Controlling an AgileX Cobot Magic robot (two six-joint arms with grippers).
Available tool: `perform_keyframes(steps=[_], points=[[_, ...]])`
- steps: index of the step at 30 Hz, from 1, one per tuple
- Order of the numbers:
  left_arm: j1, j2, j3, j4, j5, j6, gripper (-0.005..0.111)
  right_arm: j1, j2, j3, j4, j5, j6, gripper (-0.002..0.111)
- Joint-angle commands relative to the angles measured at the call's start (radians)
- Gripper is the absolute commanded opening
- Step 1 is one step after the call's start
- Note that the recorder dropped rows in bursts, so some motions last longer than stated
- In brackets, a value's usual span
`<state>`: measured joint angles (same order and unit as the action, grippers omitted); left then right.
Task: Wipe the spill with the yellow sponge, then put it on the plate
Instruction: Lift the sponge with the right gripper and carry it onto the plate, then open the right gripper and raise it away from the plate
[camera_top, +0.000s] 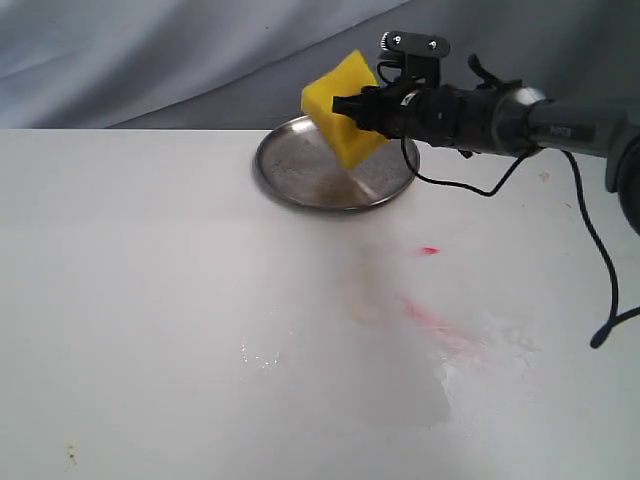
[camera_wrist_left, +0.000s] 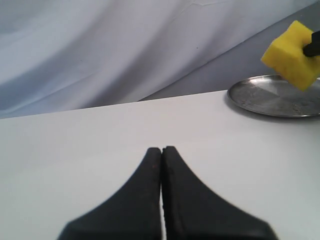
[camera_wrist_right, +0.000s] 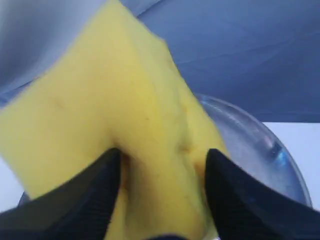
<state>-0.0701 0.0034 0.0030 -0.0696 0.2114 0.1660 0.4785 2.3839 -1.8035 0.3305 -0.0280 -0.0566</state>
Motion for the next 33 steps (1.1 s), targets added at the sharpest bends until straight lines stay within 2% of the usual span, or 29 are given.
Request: perform_keyframes(steps=[1,5,7,10,11,12,15,18,21,26,33], points=[[0.001,-0.003,-0.003,0.001,-0.005,-0.008,0.000,-0.011,0.007,-0.083,-0.004,0.118,0.005,0.066],[0.001,-0.003,-0.003,0.001,-0.005,-0.008,0.000,-0.013,-0.045,-0.083,-0.009,0.231,0.004,0.067],[0.001,-0.003,-0.003,0.001,-0.005,-0.008,0.000,-0.013,-0.070,-0.083,-0.046,0.284,0.004,0.062],[0.001,-0.003,-0.003,0.001,-0.005,-0.008,0.000,-0.017,-0.119,-0.056,-0.155,0.326,0.024,0.033],[0.001,-0.003,-0.003,0.001,-0.005,-0.008,0.000,-0.023,-0.144,-0.033,-0.177,0.326,0.051,0.019],[0.001,-0.003,-0.003,0.001,-0.005,-0.008,0.000,-0.041,-0.201,0.027,-0.185,0.305,0.085,0.000],[0.001,-0.003,-0.003,0.001,-0.005,-0.008,0.000,-0.070,-0.343,0.224,-0.181,0.220,0.109,0.000],[0.001,-0.003,-0.003,0.001,-0.005,-0.008,0.000,-0.070,-0.562,0.520,-0.184,0.080,0.109,0.000],[0.001,-0.003,-0.003,0.001,-0.005,-0.008,0.000,-0.070,-0.756,0.709,-0.180,0.058,0.111,0.000],[0.001,-0.003,-0.003,0.001,-0.005,-0.008,0.000,-0.070,-0.979,0.921,-0.158,-0.020,0.117,0.000],[0.001,-0.003,-0.003,0.001,-0.005,-0.008,0.000,-0.070,-1.240,1.131,-0.150,-0.006,0.117,0.000]])
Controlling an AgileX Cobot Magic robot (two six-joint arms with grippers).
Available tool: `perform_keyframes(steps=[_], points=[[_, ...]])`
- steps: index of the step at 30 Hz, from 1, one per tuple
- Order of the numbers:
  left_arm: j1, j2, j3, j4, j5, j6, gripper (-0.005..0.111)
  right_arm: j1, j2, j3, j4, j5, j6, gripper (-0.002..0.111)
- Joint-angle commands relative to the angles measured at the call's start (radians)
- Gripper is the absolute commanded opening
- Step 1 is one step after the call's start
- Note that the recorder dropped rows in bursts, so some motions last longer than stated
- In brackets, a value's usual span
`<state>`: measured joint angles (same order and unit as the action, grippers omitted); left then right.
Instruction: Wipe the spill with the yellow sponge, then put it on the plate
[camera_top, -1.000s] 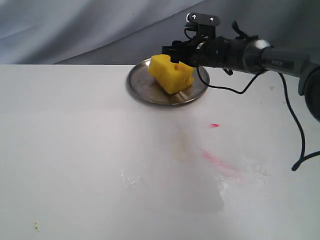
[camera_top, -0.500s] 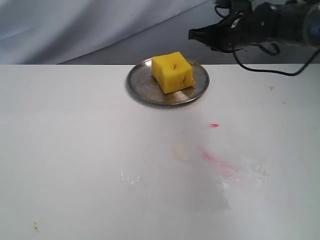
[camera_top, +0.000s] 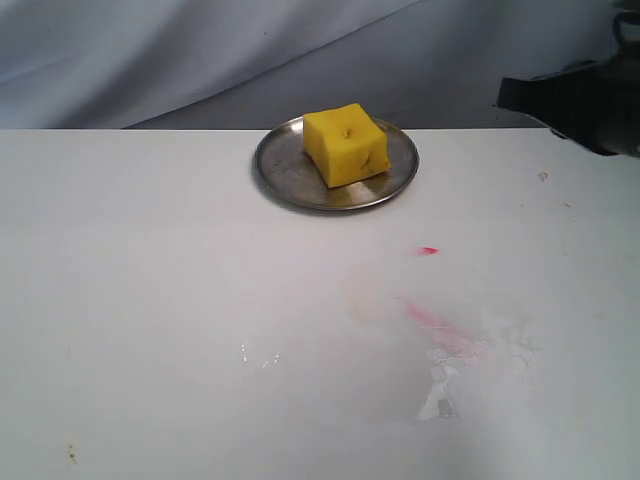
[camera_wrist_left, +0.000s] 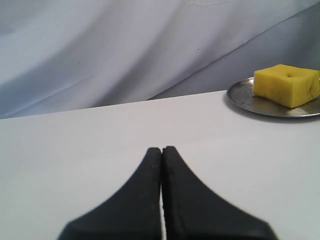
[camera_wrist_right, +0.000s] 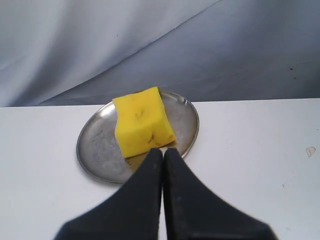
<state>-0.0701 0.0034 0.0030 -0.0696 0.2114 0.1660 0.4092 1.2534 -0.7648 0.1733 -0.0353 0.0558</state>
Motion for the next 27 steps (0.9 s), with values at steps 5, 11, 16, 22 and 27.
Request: perform_keyframes(steps=[5,11,16,22,27], points=[[0.001,-0.003,-0.003,0.001,-0.005,-0.008,0.000,0.000,-0.242,0.201,0.007,0.001,-0.007,0.000],[0.001,-0.003,-0.003,0.001,-0.005,-0.008,0.000,-0.005,-0.361,0.343,0.007,-0.046,-0.007,0.000],[0.001,-0.003,-0.003,0.001,-0.005,-0.008,0.000,-0.078,-0.491,0.477,0.007,-0.136,0.009,0.000],[0.001,-0.003,-0.003,0.001,-0.005,-0.008,0.000,-0.192,-0.669,0.600,-0.046,-0.146,0.011,0.000],[0.001,-0.003,-0.003,0.001,-0.005,-0.008,0.000,-0.238,-0.741,0.676,-0.117,-0.140,0.006,0.000]])
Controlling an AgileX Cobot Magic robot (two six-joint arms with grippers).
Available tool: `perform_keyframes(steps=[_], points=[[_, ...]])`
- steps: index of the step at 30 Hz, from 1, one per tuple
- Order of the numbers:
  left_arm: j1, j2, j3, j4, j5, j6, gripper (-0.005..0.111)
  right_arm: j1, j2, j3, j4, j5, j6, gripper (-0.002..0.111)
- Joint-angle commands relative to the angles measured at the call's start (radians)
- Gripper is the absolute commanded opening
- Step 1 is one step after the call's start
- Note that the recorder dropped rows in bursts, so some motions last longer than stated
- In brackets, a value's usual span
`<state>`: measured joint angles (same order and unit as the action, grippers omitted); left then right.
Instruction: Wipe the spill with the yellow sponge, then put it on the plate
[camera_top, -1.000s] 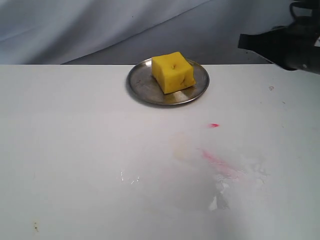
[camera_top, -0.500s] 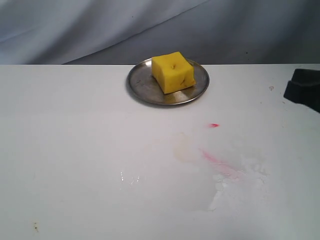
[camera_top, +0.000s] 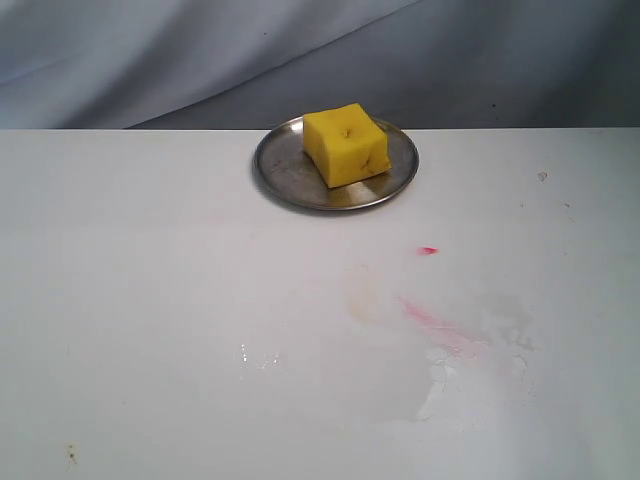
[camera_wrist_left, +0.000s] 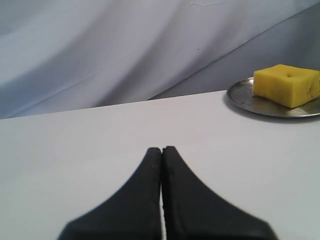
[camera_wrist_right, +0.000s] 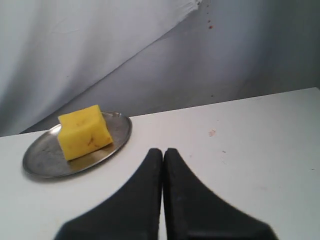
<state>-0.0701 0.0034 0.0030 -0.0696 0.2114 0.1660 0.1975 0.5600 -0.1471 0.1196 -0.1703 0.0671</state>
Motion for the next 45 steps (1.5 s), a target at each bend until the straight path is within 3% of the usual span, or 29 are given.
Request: perform_keyframes(steps=[1,15,26,45], points=[[0.001,-0.003,-0.003,0.001,-0.005,-0.008,0.000,-0.027,-0.061,0.073,-0.076,-0.005,-0.011,0.000],[0.001,-0.003,-0.003,0.001,-0.005,-0.008,0.000,-0.027,-0.298,0.147,-0.111,-0.017,-0.018,0.000],[0.001,-0.003,-0.003,0.001,-0.005,-0.008,0.000,-0.027,-0.560,0.147,-0.120,0.233,-0.018,0.000],[0.001,-0.003,-0.003,0.001,-0.005,-0.008,0.000,-0.029,-0.560,0.147,-0.048,0.292,-0.021,0.000]])
